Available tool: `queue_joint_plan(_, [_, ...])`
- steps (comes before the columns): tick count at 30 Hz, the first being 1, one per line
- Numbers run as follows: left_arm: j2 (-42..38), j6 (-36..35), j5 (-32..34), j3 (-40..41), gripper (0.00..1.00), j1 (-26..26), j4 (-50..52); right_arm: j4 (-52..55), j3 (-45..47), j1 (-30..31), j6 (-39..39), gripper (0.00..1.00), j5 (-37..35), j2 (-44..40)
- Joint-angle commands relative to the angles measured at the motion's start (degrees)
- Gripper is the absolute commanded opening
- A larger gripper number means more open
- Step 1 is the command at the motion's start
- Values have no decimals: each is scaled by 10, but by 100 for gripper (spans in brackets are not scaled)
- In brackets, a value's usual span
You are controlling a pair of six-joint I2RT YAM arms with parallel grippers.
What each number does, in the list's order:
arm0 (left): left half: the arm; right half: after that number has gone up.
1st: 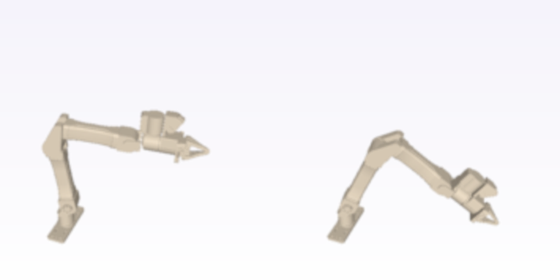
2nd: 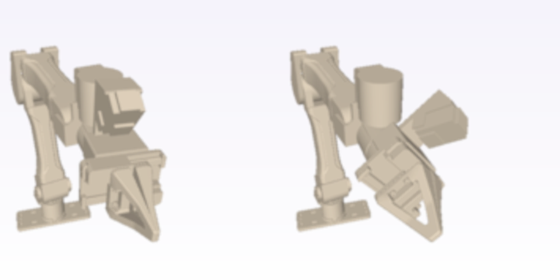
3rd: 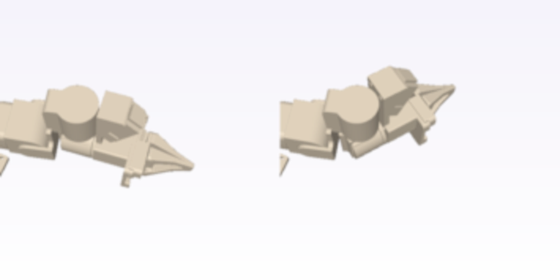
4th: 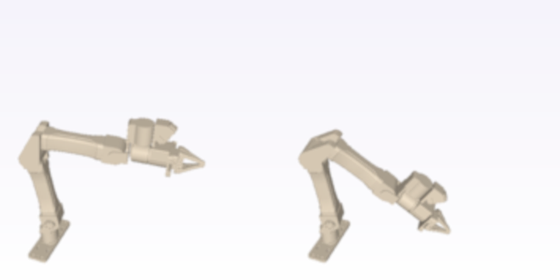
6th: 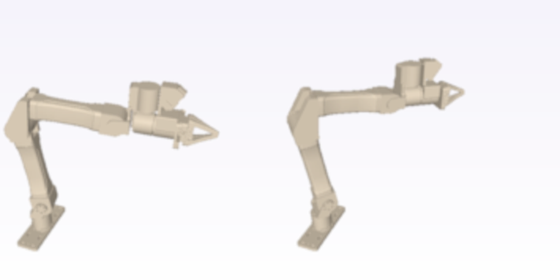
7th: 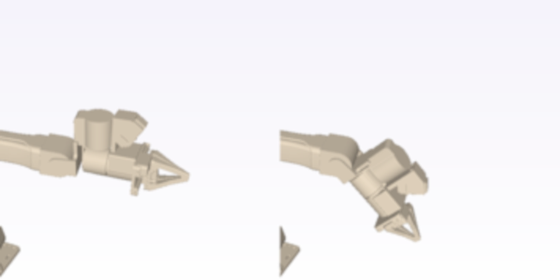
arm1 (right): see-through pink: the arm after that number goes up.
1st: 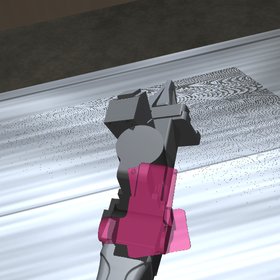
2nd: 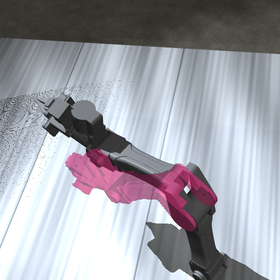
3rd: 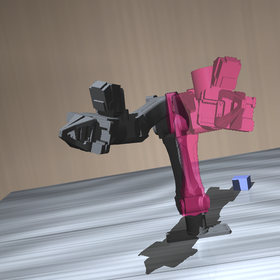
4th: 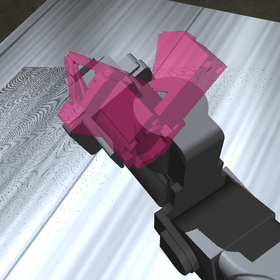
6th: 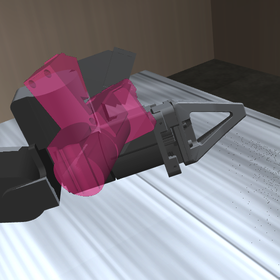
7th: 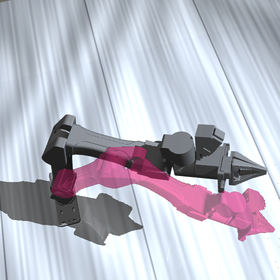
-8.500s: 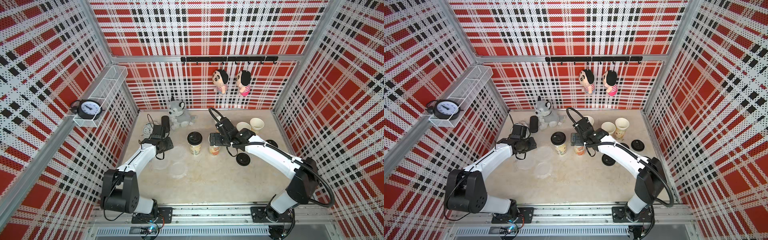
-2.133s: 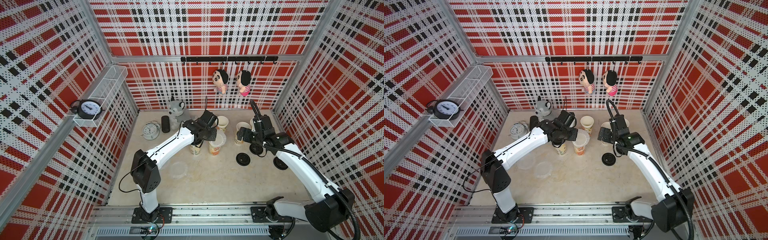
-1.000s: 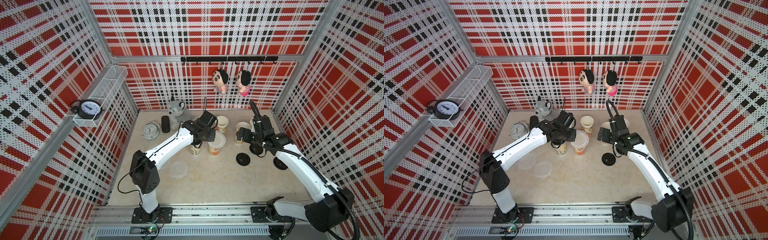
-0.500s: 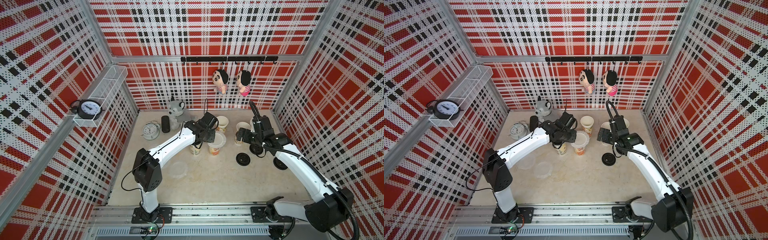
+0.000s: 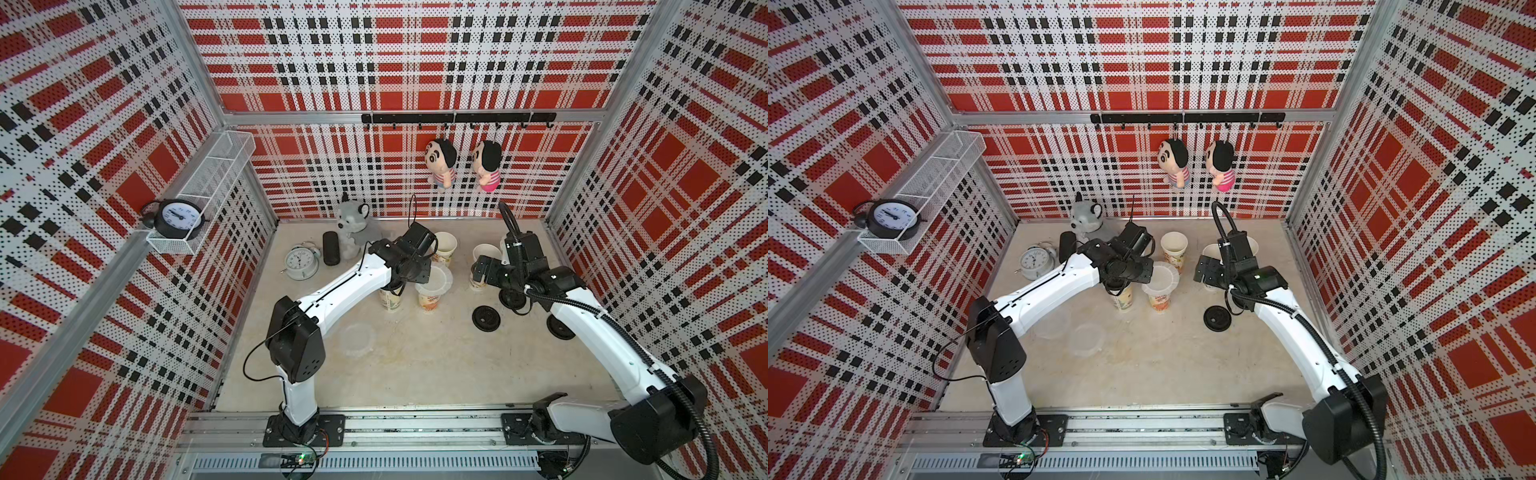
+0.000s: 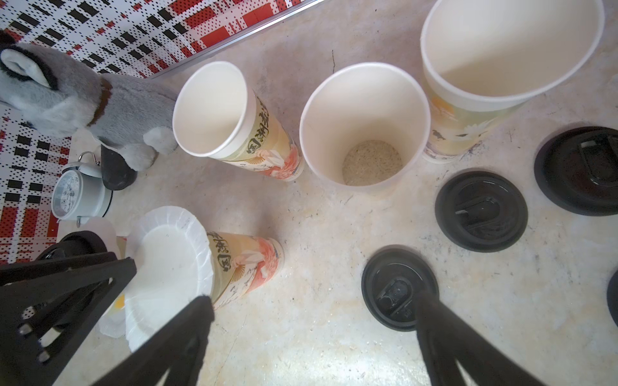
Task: Put the leak-proof paper on the milk tea cups
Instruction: Place the leak-proof paper at the cup, then pick up the cup lid from the center of the board.
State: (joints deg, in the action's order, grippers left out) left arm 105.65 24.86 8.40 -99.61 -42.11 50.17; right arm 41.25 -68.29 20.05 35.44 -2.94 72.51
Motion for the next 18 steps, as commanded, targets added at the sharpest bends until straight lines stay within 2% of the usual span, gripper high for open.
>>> queue_joint_plan(1, [4,-11,6,-31,41,-1,7,11,5,-6,1,100,-20,-14])
queue_joint_plan(10, [-27,-20,9,-60,47,5,5,57,44,-19,2,100,-46,-27])
queue_joint_plan(14, [-74,-20,-6,-26,50,30,-28,70,97,-19,9,100,-40,-19])
queue_joint_plan(18, [-120,-19,-38,29,51,58,-72,35,156,-18,27,99,-30,-8])
